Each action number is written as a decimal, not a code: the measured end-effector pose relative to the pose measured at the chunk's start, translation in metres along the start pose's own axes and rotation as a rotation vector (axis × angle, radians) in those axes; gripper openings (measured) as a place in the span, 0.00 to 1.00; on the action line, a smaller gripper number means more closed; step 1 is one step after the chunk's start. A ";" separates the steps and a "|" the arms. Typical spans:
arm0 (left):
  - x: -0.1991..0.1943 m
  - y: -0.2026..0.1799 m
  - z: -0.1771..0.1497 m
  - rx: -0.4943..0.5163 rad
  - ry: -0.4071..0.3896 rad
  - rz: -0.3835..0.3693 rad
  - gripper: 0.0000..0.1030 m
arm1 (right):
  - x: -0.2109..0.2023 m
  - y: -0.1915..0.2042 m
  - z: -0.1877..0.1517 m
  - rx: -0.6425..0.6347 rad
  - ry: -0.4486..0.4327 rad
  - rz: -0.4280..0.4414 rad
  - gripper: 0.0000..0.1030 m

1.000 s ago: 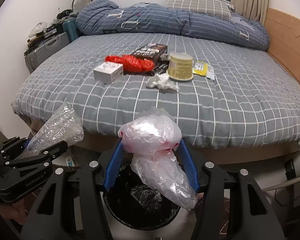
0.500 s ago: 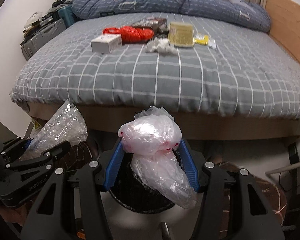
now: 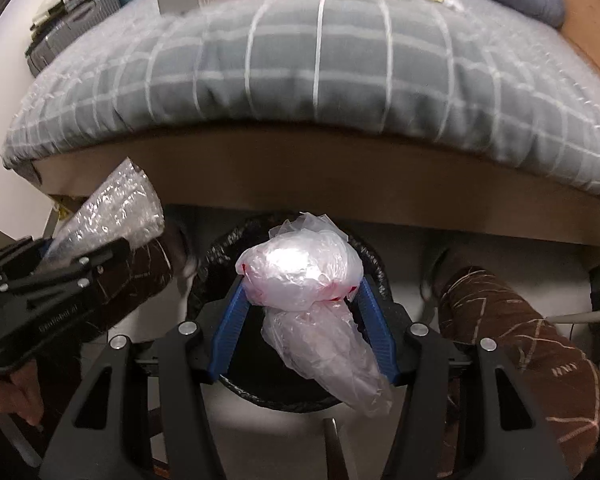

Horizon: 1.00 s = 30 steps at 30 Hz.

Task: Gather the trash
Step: 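Open the right tool over the bin while the left tool drops the bubble wrap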

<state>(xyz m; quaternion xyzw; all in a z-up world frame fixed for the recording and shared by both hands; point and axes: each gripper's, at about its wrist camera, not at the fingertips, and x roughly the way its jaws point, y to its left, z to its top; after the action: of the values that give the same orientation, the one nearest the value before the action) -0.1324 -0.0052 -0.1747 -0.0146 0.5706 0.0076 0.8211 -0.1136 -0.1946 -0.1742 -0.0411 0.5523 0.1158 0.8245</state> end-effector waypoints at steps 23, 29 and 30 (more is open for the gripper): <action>0.049 -0.010 0.016 -0.014 0.106 -0.050 0.48 | 0.057 -0.013 0.009 0.009 0.093 0.007 0.88; 0.051 -0.047 0.018 0.014 0.108 -0.049 0.48 | 0.042 -0.046 0.002 0.033 0.042 -0.041 0.92; 0.051 -0.054 0.018 0.015 0.106 -0.054 0.48 | 0.040 -0.052 0.001 0.041 0.034 -0.056 0.93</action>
<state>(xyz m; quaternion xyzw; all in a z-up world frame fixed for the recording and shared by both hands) -0.0959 -0.0586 -0.2153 -0.0242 0.6127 -0.0198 0.7897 -0.0862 -0.2392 -0.2136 -0.0415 0.5673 0.0808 0.8185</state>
